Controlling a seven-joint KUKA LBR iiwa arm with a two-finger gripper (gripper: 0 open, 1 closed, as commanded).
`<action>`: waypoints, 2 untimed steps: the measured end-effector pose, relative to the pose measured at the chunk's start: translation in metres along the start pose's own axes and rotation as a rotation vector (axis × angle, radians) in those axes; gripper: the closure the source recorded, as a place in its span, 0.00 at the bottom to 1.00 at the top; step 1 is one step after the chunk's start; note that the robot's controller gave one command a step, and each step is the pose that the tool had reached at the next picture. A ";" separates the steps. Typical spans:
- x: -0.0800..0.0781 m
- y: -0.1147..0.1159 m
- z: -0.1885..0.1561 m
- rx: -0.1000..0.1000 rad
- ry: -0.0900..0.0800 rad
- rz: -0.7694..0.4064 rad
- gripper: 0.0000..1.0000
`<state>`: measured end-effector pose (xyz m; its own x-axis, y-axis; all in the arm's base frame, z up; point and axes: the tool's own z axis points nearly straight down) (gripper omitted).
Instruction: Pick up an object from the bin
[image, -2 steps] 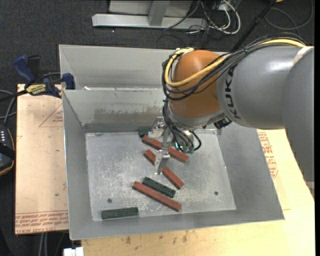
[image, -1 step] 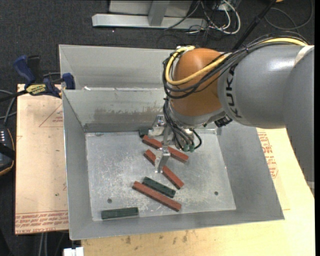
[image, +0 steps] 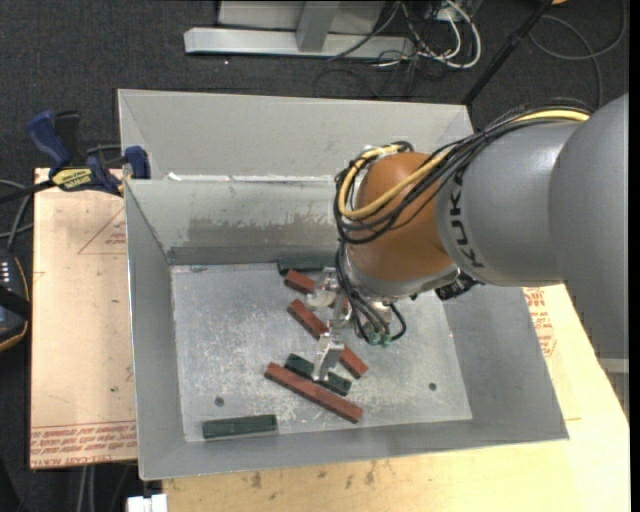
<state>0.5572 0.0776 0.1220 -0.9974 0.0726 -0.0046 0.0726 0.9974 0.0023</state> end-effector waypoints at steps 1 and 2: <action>-0.047 -0.032 0.036 -0.001 -0.003 -0.047 0.00; -0.013 -0.018 0.044 -0.002 -0.020 0.070 0.00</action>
Offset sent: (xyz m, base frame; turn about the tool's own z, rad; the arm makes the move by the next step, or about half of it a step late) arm -0.0444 0.0057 -0.0520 0.1914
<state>0.5692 0.0588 0.0782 -0.9895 0.1425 -0.0243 0.1424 0.9898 0.0052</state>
